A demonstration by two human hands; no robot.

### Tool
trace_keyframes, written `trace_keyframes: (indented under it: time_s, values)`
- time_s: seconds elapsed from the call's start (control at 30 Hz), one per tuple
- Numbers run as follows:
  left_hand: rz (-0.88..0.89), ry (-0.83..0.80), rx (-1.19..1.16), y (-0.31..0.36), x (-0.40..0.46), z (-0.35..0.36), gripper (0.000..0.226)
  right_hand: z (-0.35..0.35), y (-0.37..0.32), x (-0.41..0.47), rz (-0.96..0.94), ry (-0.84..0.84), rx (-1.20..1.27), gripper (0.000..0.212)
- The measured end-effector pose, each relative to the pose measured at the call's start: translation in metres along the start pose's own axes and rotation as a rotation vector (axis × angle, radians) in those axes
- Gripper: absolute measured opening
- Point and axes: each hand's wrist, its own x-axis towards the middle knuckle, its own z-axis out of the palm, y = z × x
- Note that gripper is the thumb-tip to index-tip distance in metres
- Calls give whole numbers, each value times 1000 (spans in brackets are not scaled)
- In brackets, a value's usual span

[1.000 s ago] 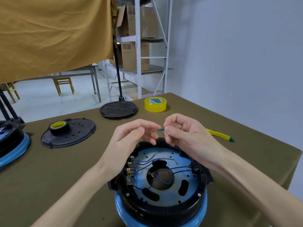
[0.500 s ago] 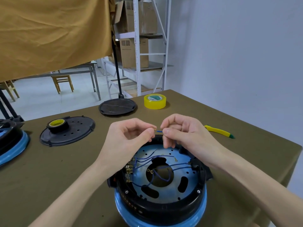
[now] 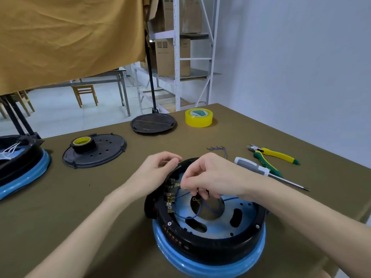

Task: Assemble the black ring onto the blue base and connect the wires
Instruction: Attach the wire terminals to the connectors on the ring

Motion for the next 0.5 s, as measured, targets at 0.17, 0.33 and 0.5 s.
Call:
trace_keyframes:
  time_s: [0.17,0.33,0.5]
  values:
    - [-97,-21,-132,-12,2,12,24,12,-8,9,207,-55,-103,25]
    - [-87,-20,-139,-12,0,12,27,16,-10,10,248,-104,-169,25]
    - [-89,-14,-118,-8,-2,12,29,18,-12,9,289,-94,-159,29]
